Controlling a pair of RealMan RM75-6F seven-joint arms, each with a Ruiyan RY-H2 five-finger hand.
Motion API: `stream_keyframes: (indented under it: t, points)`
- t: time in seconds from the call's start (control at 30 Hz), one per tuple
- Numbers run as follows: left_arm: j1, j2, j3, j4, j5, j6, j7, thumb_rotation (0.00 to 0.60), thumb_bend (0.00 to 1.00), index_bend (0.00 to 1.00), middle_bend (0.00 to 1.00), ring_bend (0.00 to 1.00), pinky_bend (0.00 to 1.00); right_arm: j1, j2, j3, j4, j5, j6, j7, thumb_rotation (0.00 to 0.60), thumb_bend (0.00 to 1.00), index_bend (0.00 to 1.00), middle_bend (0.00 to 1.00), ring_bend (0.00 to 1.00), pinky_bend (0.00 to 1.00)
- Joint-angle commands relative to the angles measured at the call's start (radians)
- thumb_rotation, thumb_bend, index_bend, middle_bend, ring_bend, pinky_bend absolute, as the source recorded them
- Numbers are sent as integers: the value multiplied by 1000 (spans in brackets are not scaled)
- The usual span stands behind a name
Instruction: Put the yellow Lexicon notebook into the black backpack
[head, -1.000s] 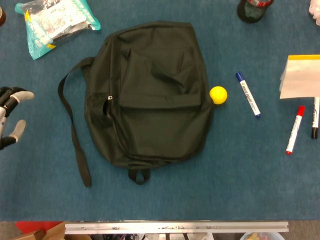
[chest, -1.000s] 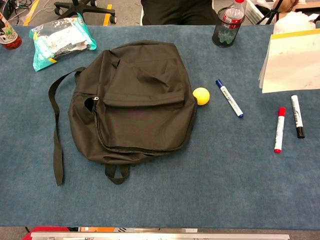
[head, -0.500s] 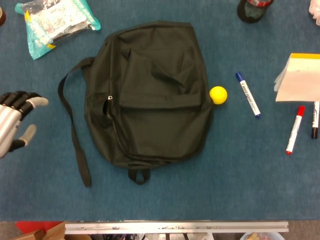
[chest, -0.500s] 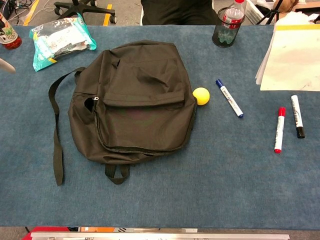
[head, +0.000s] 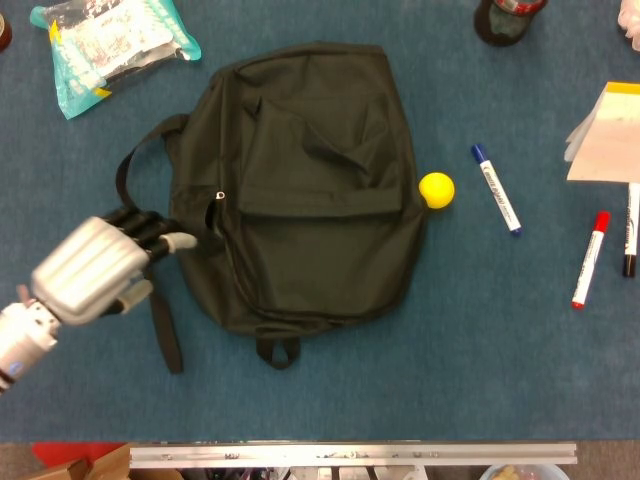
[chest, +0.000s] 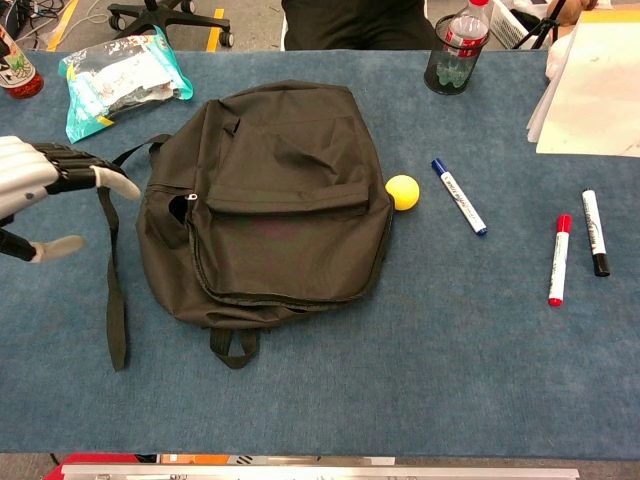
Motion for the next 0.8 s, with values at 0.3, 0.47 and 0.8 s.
stream_keyframes:
  t: [0.3,0.47,0.8]
  points:
    - [-103,-182,-6,92,-6,-120,69,600,293,174,204,202,259,-7,19,-12,-27,-4,14,-2,600,628,724,658,489,657]
    - [-124,-228,-3,116,-32,-167,132,600,276,123,168,153,249,-11,20,-19,-26,-4,16,5,600,628,725,659,490,658]
    - [-134,-329,15,197,-63,-166,159,600,255,77,130,130,242,-17,22,-27,-20,-3,19,21,600,628,725,660,490,658]
